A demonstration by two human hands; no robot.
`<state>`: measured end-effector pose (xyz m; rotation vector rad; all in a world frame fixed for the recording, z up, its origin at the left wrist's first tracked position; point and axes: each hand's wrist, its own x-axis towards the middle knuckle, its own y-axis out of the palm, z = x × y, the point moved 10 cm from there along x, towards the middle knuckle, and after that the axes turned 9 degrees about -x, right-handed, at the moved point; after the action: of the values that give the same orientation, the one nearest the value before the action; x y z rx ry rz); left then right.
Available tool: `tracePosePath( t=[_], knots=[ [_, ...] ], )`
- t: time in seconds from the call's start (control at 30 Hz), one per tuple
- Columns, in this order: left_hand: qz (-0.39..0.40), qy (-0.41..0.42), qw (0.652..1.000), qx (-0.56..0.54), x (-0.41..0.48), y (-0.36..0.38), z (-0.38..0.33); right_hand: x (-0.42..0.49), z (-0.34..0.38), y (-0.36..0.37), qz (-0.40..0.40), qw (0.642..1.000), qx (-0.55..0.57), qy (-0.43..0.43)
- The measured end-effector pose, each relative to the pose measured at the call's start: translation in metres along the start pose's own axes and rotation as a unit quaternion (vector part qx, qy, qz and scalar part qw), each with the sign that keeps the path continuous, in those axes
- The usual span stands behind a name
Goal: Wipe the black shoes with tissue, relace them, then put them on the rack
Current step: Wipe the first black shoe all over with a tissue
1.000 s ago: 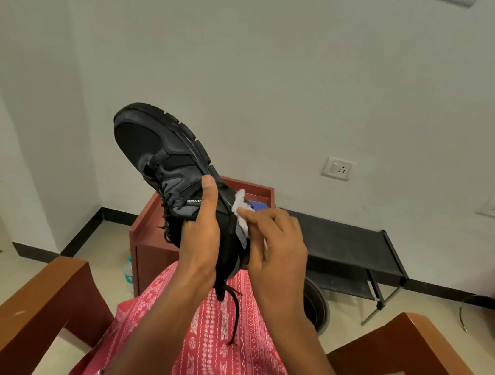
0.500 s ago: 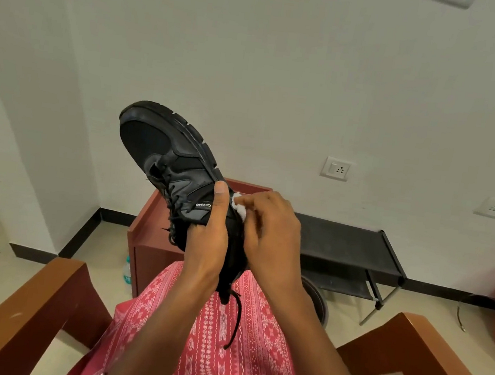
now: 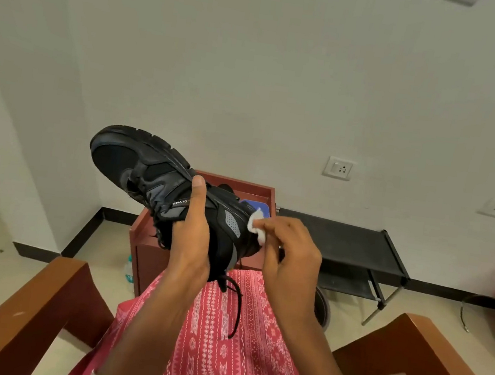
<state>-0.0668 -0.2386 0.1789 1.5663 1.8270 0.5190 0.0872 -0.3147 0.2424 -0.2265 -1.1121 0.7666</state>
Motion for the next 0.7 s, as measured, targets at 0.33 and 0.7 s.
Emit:
tracePosePath(
  t=[0.33, 0.7],
  knots=[
    [0.002, -0.005, 1.0, -0.023, -0.002, -0.002, -0.008, 0.0, 0.01, 0.001, -0.014, 1.0, 0.014, -0.01],
    [0.092, -0.096, 0.989, -0.061, -0.011, 0.017, -0.001, -0.014, 0.004, -0.014, -0.08, 0.987, 0.114, 0.081]
  ],
)
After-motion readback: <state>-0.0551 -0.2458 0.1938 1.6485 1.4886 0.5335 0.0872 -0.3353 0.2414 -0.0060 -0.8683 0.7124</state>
